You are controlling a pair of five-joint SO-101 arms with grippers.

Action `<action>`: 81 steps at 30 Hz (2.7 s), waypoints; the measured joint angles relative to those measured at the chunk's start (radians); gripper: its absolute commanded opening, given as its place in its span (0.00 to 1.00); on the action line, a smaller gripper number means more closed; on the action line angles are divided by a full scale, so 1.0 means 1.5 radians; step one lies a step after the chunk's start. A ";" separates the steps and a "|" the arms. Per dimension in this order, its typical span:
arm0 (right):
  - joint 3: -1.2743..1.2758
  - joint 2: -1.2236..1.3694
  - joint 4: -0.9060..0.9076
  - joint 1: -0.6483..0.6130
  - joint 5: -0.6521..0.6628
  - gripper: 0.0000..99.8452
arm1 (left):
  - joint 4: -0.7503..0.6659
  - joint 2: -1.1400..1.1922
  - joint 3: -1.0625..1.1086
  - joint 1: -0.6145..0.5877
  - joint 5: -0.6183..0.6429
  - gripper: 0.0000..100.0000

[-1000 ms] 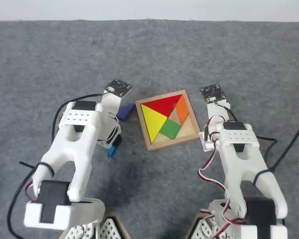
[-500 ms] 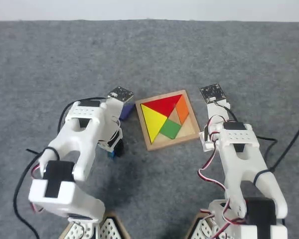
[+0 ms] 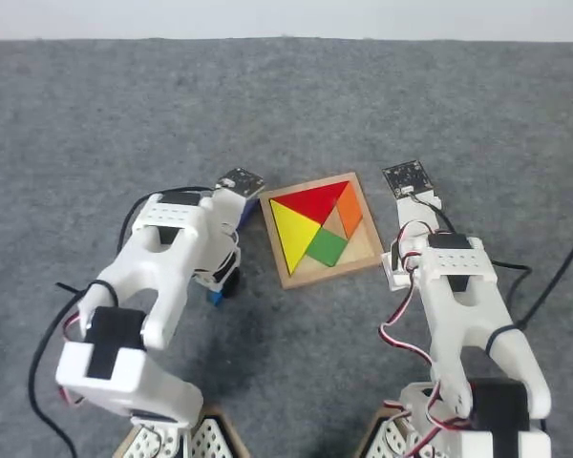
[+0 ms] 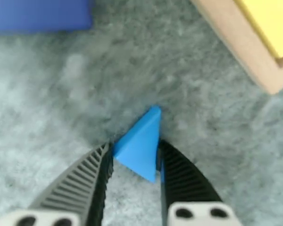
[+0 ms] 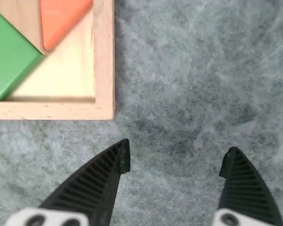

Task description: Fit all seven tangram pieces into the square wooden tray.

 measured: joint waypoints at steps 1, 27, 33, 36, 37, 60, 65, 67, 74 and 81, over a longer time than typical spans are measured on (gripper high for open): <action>0.000 0.000 0.000 0.000 0.000 0.31 | 0.000 0.000 0.000 0.005 0.000 0.05; 0.000 0.000 0.000 0.000 0.000 0.31 | 0.055 -0.013 -0.059 0.116 0.045 0.05; 0.000 0.000 0.000 0.000 0.000 0.31 | 0.055 -0.013 -0.059 0.116 0.045 0.01; 0.000 0.000 0.000 0.000 0.000 0.31 | 0.055 -0.013 -0.059 0.116 0.045 0.01; 0.000 0.000 0.000 0.000 0.000 0.31 | 0.058 -0.013 -0.060 0.117 0.045 0.01; 0.000 -0.044 0.008 0.068 -0.006 0.31 | 0.238 0.113 -0.381 0.348 -0.039 0.01; 0.000 -0.044 0.008 0.082 -0.008 0.31 | 0.212 0.155 -0.392 0.348 -0.039 0.03; 0.000 -0.044 0.008 0.081 -0.008 0.31 | 0.206 0.164 -0.394 0.348 -0.039 0.07; 0.000 -0.044 0.008 0.113 -0.037 0.31 | 0.173 0.186 -0.396 0.334 -0.039 0.09; 0.000 -0.044 0.008 0.127 -0.043 0.31 | 0.169 0.186 -0.396 0.315 -0.058 0.09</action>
